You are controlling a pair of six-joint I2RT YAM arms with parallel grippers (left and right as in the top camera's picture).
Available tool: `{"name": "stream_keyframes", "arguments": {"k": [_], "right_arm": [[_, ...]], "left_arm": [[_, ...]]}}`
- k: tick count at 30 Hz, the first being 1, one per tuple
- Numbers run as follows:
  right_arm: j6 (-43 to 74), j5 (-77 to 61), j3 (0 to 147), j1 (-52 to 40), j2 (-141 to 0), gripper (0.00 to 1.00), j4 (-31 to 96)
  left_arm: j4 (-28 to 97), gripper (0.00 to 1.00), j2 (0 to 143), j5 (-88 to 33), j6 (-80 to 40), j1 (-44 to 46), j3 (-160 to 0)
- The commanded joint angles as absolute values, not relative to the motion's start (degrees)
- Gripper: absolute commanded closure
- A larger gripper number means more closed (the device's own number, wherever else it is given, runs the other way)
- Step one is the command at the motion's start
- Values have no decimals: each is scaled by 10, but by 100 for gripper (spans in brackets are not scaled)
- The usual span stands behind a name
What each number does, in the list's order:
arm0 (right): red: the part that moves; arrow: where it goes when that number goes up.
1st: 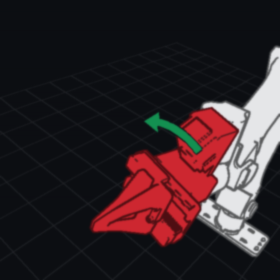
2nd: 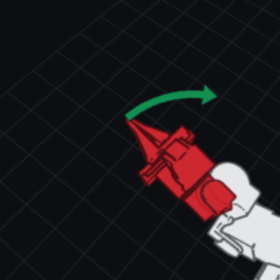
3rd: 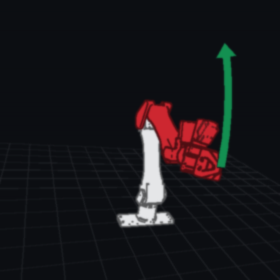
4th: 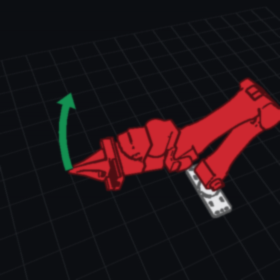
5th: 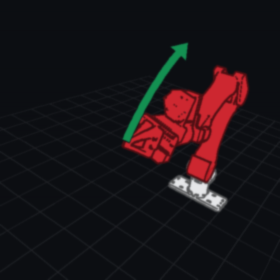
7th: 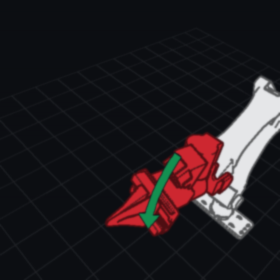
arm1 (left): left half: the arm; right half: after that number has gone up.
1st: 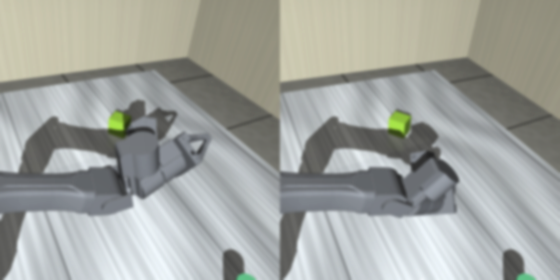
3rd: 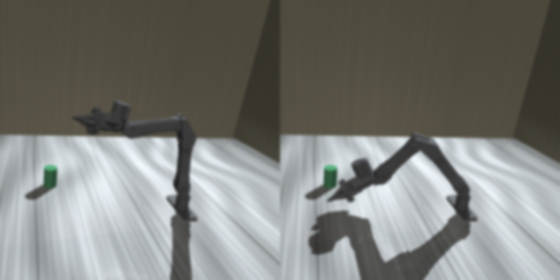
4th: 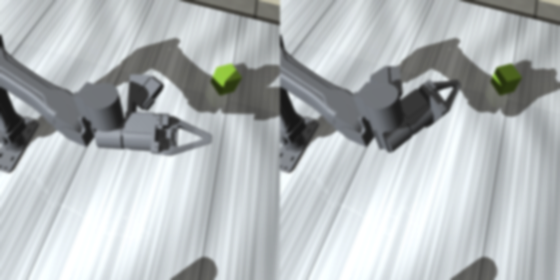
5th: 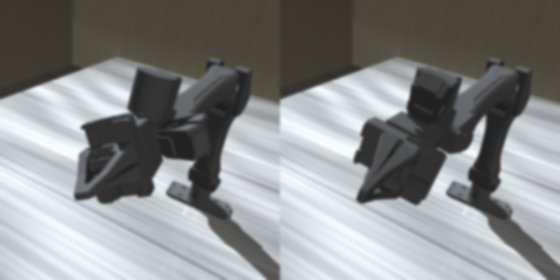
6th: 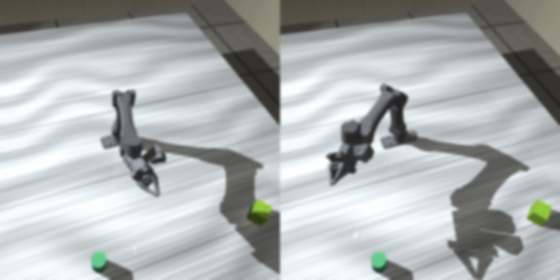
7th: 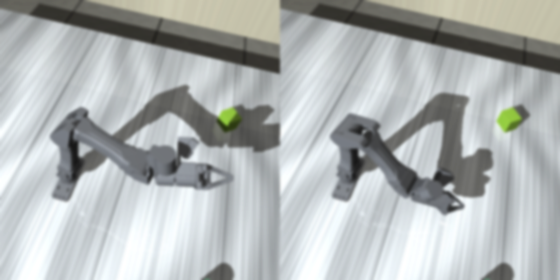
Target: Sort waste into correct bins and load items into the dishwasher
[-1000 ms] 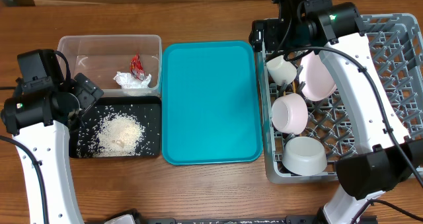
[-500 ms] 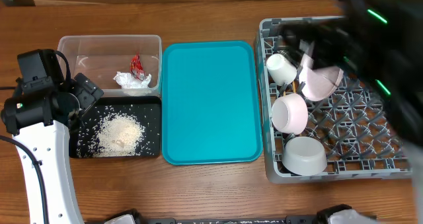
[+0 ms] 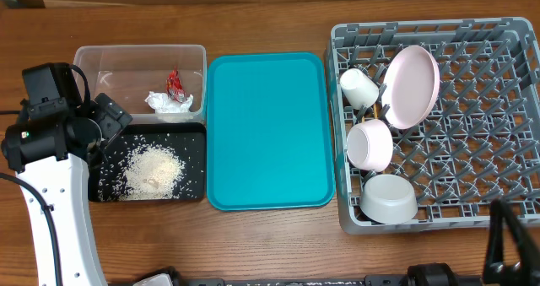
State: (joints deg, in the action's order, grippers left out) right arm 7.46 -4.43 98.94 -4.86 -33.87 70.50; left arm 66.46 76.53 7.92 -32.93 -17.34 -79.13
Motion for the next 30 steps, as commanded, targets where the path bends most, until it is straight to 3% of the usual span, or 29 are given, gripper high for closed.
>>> {"name": "stream_keyframes", "arguments": {"k": [1, 9, 18, 30], "right_arm": [[74, -42, 875, -25, -269, 0, 678], [76, -72, 554, -6, -106, 0, 402], [75, -91, 283, -6, -50, 0, 60], [90, -89, 105, -6, -2, 0, -12]], "left_arm": [[664, 0, 768, 77, -336, -172, -800], [664, 0, 768, 77, -336, -172, -800], [664, 0, 768, 77, -336, -172, -800], [664, 0, 768, 77, -336, -172, -800]]}}
